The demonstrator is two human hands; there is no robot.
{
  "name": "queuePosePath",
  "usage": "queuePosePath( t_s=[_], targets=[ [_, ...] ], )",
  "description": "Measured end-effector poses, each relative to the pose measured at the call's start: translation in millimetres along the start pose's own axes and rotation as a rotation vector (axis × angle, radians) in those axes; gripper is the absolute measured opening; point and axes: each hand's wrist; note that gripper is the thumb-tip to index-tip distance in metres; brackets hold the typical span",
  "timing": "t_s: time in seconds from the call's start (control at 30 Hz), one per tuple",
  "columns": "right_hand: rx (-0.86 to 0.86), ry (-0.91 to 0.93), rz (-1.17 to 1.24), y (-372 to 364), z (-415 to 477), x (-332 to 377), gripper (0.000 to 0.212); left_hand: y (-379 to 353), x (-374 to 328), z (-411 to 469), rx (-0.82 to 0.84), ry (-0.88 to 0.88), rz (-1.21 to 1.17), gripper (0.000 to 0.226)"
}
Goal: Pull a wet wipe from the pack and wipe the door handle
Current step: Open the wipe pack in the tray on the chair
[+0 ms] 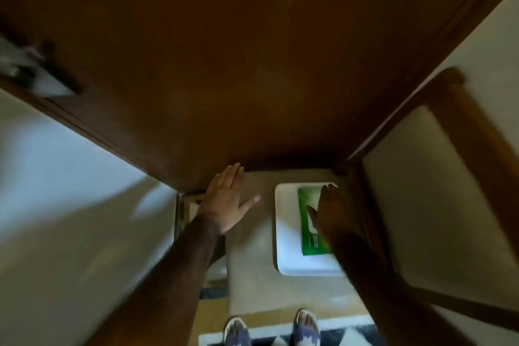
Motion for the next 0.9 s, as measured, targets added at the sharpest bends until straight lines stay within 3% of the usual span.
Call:
queuePosePath(
  t_s=[0.1,0.27,0.37,0.53,0.7,0.77,0.9],
  targets=[
    [0.057,-0.072,-0.031,-64,26,-2,0.078,-81,10,10,0.111,0.016,-0.081,0.094],
    [0.01,-0.163,-0.004,-125,48,-3,0.065,-185,25,13,0.091,0.104,-0.091,0.078],
    [-0.086,-0.184,-0.014,-139,58,-4,0.067,-217,32,17,0.081,0.098,-0.053,0.075],
    [-0.186,-0.103,-0.106,-152,59,1,0.05,-253,40,19,-0.031,0.066,0.08,0.073],
    [-0.256,0.039,-0.364,-150,57,6,0.033,-263,45,20,-0.093,0.039,0.089,0.073],
    [-0.222,0.07,-0.267,-151,58,2,0.044,-259,44,18,-0.065,0.026,0.084,0.071],
    [-0.43,-0.086,0.348,-157,50,-30,0.035,-230,24,27,-0.079,0.119,-0.132,0.062]
  ],
)
Point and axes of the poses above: each hand's wrist, its own z-axis towards the middle knuckle, its own y-axis out of the back of the hand, x = y × z, and after that the axes turned 11 degrees about -z, right-handed
